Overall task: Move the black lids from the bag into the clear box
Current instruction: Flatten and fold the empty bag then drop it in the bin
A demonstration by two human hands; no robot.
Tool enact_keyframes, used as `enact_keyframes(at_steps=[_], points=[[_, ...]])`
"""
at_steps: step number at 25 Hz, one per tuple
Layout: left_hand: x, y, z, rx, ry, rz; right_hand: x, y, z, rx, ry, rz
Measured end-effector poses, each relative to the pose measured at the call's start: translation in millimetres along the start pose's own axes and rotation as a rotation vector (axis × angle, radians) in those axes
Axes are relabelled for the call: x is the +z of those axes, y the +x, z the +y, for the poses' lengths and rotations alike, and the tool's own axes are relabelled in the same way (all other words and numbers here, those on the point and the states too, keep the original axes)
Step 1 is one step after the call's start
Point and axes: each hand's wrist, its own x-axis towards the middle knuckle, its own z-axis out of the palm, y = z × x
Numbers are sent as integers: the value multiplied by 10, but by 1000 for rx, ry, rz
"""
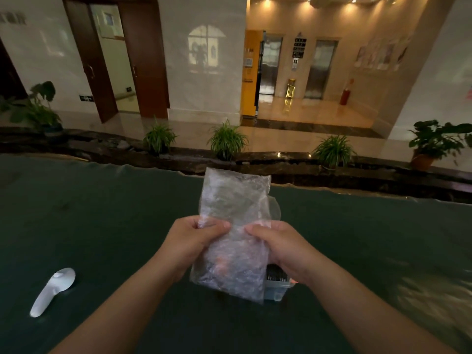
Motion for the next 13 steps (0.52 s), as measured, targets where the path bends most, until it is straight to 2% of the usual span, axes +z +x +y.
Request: enact_keyframes(at_steps=[2, 5, 10, 13], points=[[-109, 17, 28, -3, 23, -99, -93, -24, -27, 9, -22, 5], [-242, 31, 48, -29, -88, -281, -197, -81, -47, -11, 105, -98], [-317, -6, 12, -16, -161, -373, -225, -135, -72, -31, 305, -218], [-353, -45, 65, 3, -125, -409, -218, -133, -143, 29, 267, -185]])
